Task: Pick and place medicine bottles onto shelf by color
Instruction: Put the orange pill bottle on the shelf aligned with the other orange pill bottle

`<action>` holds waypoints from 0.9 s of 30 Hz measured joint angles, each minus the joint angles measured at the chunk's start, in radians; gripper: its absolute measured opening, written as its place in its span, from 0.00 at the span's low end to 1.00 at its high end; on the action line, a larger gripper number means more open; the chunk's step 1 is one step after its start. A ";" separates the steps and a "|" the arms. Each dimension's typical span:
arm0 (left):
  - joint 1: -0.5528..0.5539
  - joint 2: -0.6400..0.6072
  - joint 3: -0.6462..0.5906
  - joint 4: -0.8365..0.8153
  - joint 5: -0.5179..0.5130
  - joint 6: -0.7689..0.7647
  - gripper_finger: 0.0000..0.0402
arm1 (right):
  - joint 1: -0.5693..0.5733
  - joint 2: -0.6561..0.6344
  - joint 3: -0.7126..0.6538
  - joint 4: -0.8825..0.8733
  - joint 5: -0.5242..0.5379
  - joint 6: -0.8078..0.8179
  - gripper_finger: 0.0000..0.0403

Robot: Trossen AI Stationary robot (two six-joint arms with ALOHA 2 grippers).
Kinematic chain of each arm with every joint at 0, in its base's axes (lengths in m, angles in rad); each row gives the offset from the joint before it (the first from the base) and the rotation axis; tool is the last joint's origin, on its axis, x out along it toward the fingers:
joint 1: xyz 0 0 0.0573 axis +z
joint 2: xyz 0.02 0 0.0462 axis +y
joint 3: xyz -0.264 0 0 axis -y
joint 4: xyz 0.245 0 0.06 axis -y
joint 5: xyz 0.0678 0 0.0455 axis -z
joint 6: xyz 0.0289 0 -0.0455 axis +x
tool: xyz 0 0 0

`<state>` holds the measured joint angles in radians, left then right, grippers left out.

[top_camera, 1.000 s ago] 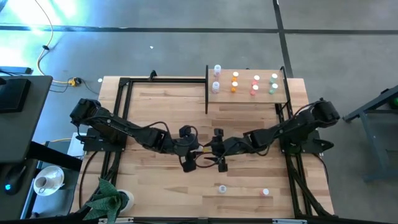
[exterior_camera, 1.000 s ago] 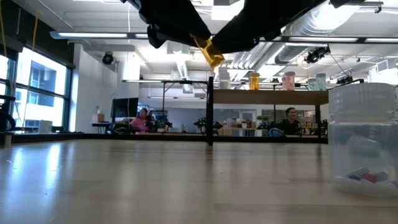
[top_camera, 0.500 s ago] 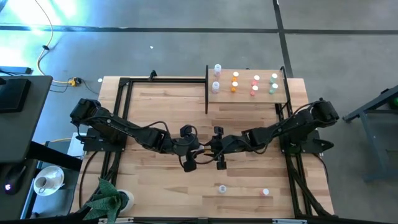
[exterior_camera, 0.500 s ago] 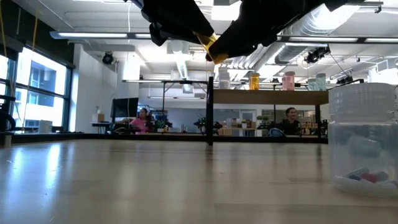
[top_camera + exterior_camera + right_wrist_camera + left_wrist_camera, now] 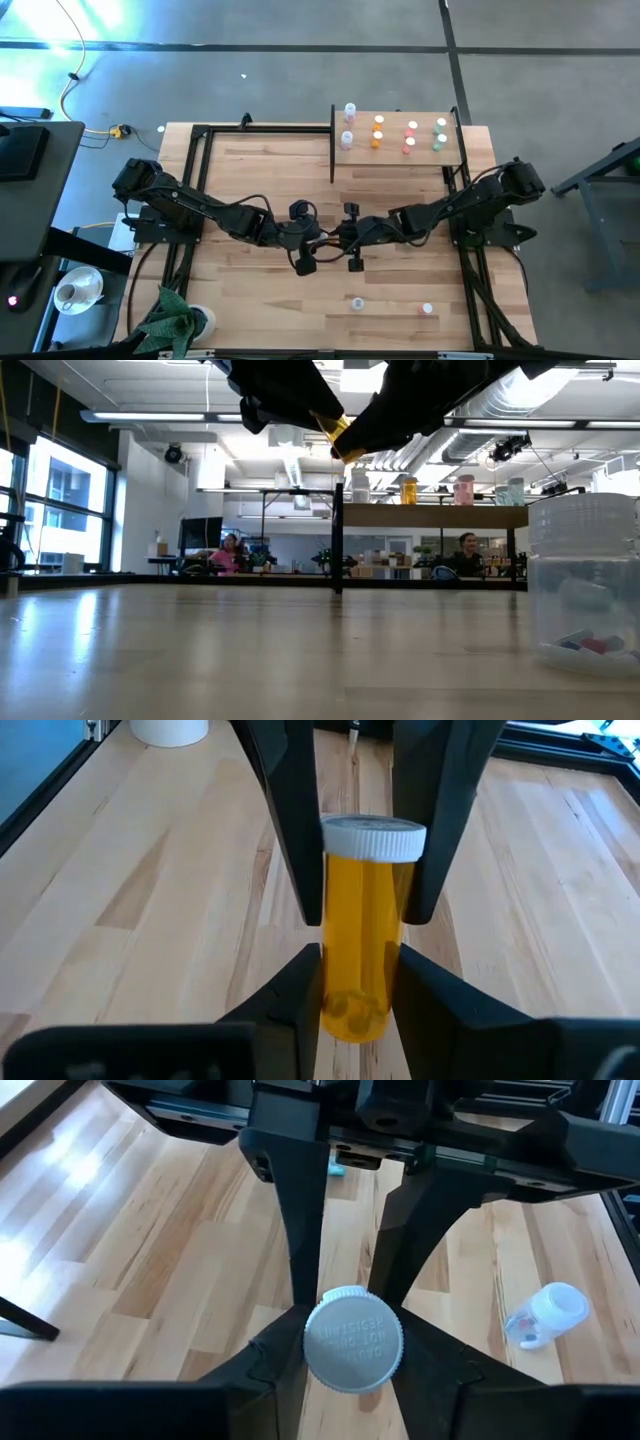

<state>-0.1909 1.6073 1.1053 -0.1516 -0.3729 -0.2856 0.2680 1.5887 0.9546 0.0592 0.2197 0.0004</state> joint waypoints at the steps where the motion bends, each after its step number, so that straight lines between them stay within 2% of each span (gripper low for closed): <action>1: 0.000 0.000 0.000 0.000 0.000 -0.001 0.29 | 0.000 0.000 0.000 0.000 0.000 -0.001 0.23; 11: 0.000 0.000 0.000 0.002 -0.006 -0.026 0.40 | 0.000 0.000 0.000 -0.004 0.006 -0.001 0.23; 16: 0.001 -0.003 0.000 0.002 0.005 -0.026 0.47 | 0.001 -0.005 0.054 -0.117 0.061 0.027 0.23; 20: -0.002 -0.018 0.000 0.002 -0.008 -0.024 0.48 | 0.012 -0.015 0.099 -0.234 0.100 0.074 0.23; 27: -0.022 -0.020 0.000 -0.007 -0.027 0.032 0.47 | 0.062 -0.048 0.105 -0.281 0.190 0.067 0.22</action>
<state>-0.2133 1.5871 1.1053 -0.1588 -0.4003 -0.2537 0.3296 1.5411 1.0595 -0.2217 0.4100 0.0669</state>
